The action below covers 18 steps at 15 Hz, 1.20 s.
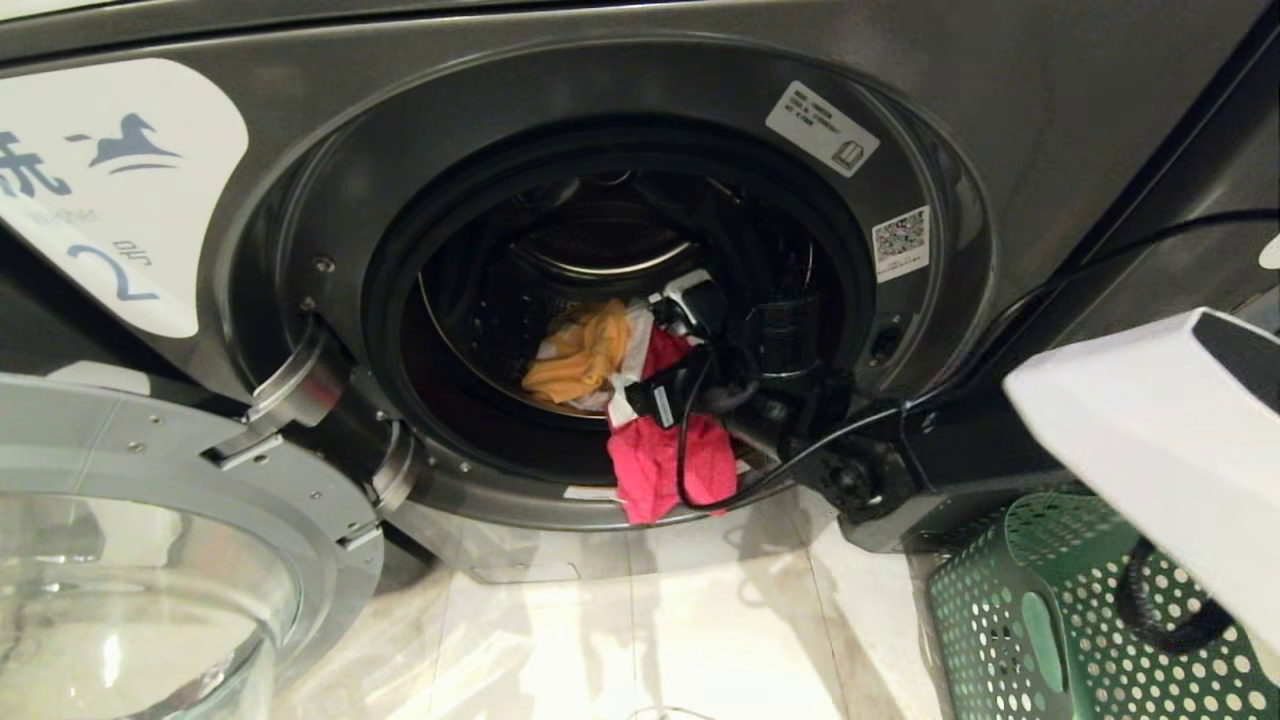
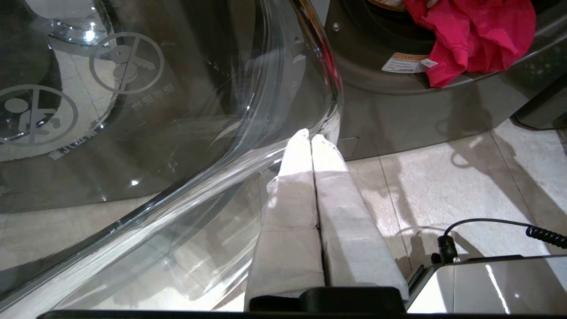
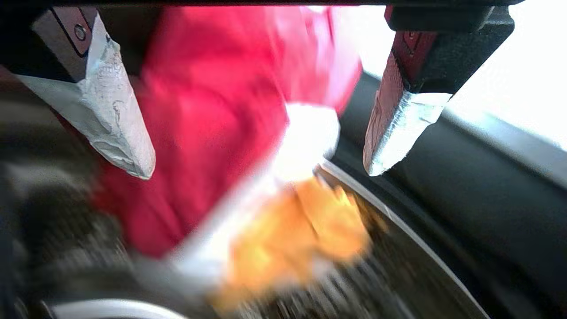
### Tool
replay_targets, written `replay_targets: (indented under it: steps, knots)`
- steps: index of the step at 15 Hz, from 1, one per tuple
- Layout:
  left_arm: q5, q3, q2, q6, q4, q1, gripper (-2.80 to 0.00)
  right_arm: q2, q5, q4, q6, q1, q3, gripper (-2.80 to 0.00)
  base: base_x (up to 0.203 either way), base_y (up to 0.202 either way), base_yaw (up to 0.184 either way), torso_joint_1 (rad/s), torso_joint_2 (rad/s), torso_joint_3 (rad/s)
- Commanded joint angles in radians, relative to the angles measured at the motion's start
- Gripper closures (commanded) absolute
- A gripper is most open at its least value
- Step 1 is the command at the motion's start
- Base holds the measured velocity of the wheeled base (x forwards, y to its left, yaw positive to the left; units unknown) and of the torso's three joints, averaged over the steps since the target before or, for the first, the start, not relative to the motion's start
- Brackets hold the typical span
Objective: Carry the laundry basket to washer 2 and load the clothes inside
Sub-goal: Place the clothes into the washing machine
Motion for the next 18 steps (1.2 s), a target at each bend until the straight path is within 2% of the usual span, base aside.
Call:
replay_targets:
  steps: [1, 3, 5, 7, 11, 14, 18]
  knots:
    - [0.000, 0.000, 0.001, 0.000, 0.000, 0.000, 0.00, -0.130, -0.039, 0.152, 0.005, 0.009, 0.032, -2.80, 0.000, 0.000, 0.000, 0.000, 0.00, 0.000]
    - [0.000, 0.000, 0.001, 0.000, 0.000, 0.000, 0.00, -0.176, -0.112, 0.340, 0.082, 0.033, 0.051, -2.80, 0.000, 0.000, 0.000, 0.000, 0.00, 0.000]
    - [0.000, 0.000, 0.001, 0.000, 0.000, 0.000, 0.00, -0.186, -0.217, 0.488, 0.236, 0.060, 0.081, -2.80, 0.000, 0.000, 0.000, 0.000, 0.00, 0.000]
    - [0.000, 0.000, 0.001, 0.000, 0.000, 0.000, 0.00, -0.172, -0.255, 0.586, 0.396, 0.093, 0.128, -2.80, 0.000, 0.000, 0.000, 0.000, 0.00, 0.000]
    - [0.000, 0.000, 0.001, 0.001, 0.000, 0.000, 0.00, -0.088, -0.272, 0.703, 0.569, 0.101, 0.113, -2.80, 0.000, 0.000, 0.000, 0.000, 0.00, 0.000]
    - [0.000, 0.000, 0.001, 0.000, 0.000, 0.000, 0.00, -0.008, -0.272, 0.755, 0.653, 0.098, -0.015, -2.80, 0.000, 0.000, 0.000, 0.000, 0.00, 0.000]
    - [0.000, 0.000, 0.001, 0.001, 0.000, 0.000, 0.00, 0.112, -0.292, 0.801, 0.671, 0.079, -0.209, -2.80, 0.000, 0.000, 0.000, 0.000, 0.00, 0.000]
